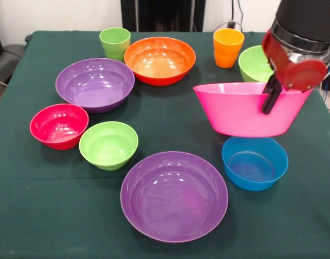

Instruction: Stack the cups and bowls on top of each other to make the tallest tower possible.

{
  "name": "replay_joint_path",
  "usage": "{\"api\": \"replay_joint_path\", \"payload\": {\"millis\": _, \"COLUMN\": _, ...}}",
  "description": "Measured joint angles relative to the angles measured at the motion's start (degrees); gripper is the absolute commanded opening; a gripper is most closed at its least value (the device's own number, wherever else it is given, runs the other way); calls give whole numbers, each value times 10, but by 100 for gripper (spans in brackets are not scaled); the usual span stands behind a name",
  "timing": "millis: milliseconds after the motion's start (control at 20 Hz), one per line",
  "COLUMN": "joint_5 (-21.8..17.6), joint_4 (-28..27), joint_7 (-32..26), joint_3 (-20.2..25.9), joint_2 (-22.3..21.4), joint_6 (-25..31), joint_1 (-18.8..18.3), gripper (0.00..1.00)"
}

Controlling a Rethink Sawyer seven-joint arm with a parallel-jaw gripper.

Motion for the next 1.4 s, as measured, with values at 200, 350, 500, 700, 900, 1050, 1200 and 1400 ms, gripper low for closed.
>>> {"api": "replay_joint_path", "payload": {"millis": 200, "joint_5": 0, "joint_4": -41, "joint_7": 14, "joint_3": -11, "joint_2": 13, "joint_6": 40, "joint_1": -25, "gripper": 0}}
{"api": "replay_joint_path", "payload": {"millis": 350, "joint_5": 0, "joint_4": -68, "joint_7": 30, "joint_3": -18, "joint_2": 20, "joint_6": 72, "joint_1": -40, "gripper": 0}}
{"api": "replay_joint_path", "payload": {"millis": 500, "joint_5": 1, "joint_4": -89, "joint_7": 48, "joint_3": -24, "joint_2": 26, "joint_6": 100, "joint_1": -52, "gripper": 0}}
{"api": "replay_joint_path", "payload": {"millis": 700, "joint_5": 8, "joint_4": -140, "joint_7": 103, "joint_3": -41, "joint_2": 47, "joint_6": 170, "joint_1": -72, "gripper": 0}}
{"api": "replay_joint_path", "payload": {"millis": 900, "joint_5": 16, "joint_4": -177, "joint_7": 151, "joint_3": -47, "joint_2": 66, "joint_6": 221, "joint_1": -84, "gripper": 0}}
{"api": "replay_joint_path", "payload": {"millis": 1050, "joint_5": 27, "joint_4": -206, "joint_7": 188, "joint_3": -50, "joint_2": 83, "joint_6": 252, "joint_1": -91, "gripper": 0}}
{"api": "replay_joint_path", "payload": {"millis": 1200, "joint_5": 36, "joint_4": -237, "joint_7": 218, "joint_3": -54, "joint_2": 103, "joint_6": 268, "joint_1": -98, "gripper": 0}}
{"api": "replay_joint_path", "payload": {"millis": 1400, "joint_5": 44, "joint_4": -269, "joint_7": 234, "joint_3": -61, "joint_2": 126, "joint_6": 269, "joint_1": -104, "gripper": 0}}
